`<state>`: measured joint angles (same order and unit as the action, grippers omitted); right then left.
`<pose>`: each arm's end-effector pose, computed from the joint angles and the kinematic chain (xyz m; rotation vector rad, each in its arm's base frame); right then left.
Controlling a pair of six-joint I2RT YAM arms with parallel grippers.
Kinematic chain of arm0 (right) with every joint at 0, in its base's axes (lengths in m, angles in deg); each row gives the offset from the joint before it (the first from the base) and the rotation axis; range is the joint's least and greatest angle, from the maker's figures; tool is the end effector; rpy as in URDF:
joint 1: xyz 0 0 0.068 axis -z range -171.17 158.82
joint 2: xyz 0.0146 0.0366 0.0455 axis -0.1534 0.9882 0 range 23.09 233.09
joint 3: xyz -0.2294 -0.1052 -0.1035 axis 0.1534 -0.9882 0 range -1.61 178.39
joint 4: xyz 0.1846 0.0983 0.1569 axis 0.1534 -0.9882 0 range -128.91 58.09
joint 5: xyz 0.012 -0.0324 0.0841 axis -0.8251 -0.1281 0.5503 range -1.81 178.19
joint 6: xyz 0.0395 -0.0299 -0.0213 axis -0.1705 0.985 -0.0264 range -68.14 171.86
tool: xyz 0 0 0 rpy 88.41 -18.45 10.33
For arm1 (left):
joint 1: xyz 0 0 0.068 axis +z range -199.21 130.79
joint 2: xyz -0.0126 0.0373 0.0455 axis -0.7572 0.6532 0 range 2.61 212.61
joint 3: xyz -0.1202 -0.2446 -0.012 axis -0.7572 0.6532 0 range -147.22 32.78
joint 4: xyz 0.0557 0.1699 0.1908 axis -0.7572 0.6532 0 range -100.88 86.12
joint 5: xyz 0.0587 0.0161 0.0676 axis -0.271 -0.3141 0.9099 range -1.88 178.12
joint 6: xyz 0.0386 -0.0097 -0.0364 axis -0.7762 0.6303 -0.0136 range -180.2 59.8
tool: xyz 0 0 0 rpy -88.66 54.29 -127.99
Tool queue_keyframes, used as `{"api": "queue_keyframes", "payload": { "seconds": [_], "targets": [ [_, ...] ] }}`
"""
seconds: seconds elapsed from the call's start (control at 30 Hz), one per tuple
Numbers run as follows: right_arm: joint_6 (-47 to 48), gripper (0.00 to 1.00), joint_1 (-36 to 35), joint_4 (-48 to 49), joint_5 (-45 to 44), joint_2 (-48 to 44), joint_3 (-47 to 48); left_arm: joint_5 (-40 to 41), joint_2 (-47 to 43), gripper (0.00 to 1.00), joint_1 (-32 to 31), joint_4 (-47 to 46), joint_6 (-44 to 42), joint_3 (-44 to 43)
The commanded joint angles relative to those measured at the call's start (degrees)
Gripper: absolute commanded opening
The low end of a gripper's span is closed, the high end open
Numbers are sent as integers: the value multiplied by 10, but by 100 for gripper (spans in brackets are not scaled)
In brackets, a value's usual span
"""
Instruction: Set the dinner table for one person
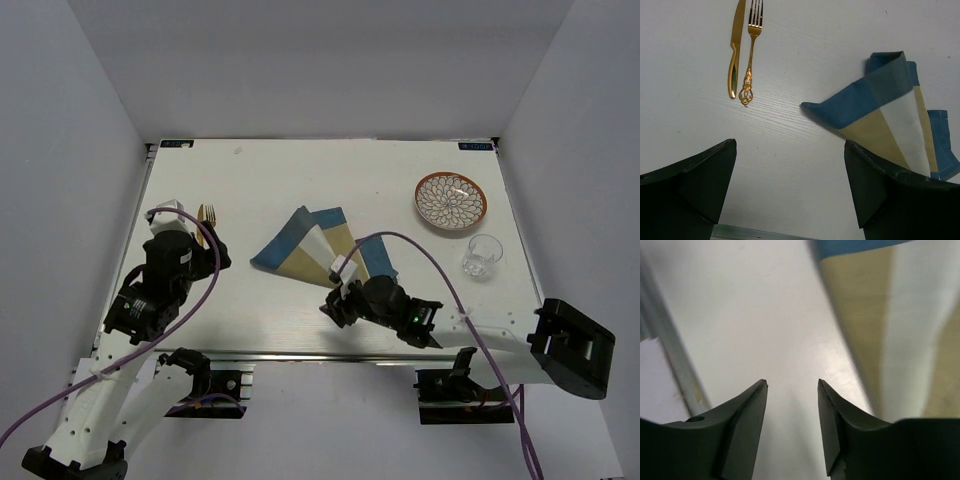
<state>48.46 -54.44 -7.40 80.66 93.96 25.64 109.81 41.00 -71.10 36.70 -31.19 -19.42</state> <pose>0.1190 0.2263 0.2016 -0.8961 1.7399 0.6571 0.1216 -0.0347 0.3347 -0.3458 2.0874 -0.1192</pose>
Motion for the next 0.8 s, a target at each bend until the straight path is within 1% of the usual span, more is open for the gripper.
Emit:
{"api": "queue_keyframes", "payload": {
  "seconds": [0.0,0.03,0.1,0.13,0.17,0.2,0.23,0.27,0.3,0.37,0.4,0.43,0.47,0.5,0.53,0.57,0.6,0.63,0.67,0.7,0.73,0.77],
  "targets": [
    [-41,52,-26,42,51,-33,-44,10,0,98,-3,1,4,1],
    [-43,54,-33,46,89,-46,-53,9,0,98,-3,1,5,1],
    [-66,54,-48,55,89,-63,-82,11,0,98,-3,1,6,1],
    [-80,55,-52,61,55,-95,-94,10,-2,98,-3,2,6,1],
    [-117,57,-54,75,26,-114,-118,11,-2,98,-3,2,7,1],
    [-135,75,-54,79,-52,-133,-127,11,-2,98,-3,2,6,1],
    [-156,80,-51,77,-112,-172,-134,12,-2,98,-3,2,6,1],
    [-201,83,-50,51,-162,-187,-134,12,-2,98,-3,2,7,1],
    [-212,87,-41,32,-257,-201,-123,11,-2,98,-3,3,7,1],
    [-217,89,-24,-2,-309,-217,-97,12,0,98,-3,3,7,0],
    [-196,89,-16,-27,-315,-215,-61,12,2,98,-3,3,9,0],
    [-188,89,14,-40,-311,-192,-38,12,2,98,-3,4,8,0],
    [-184,89,28,-60,-302,-179,-13,12,1,98,-3,2,7,1],
    [-177,89,43,-84,-270,-142,32,12,2,98,-3,2,8,1],
    [-176,89,92,-94,-244,-120,55,13,3,98,-3,2,8,1],
    [-176,89,111,-100,-219,-98,76,12,5,98,-3,2,8,0],
    [-180,89,131,-118,-160,-43,127,13,5,98,-3,2,8,0],
    [-180,89,189,-129,-126,-9,157,14,7,98,-3,5,8,-1],
    [-177,89,208,-136,-58,20,187,14,7,98,-3,3,8,0],
    [-174,88,225,-148,-36,88,221,14,7,98,-3,2,8,1],
    [-169,88,269,-171,-9,122,293,14,7,98,-3,3,9,0],
    [-164,87,284,-188,38,152,333,15,9,98,-3,3,8,0]
  ]
}}
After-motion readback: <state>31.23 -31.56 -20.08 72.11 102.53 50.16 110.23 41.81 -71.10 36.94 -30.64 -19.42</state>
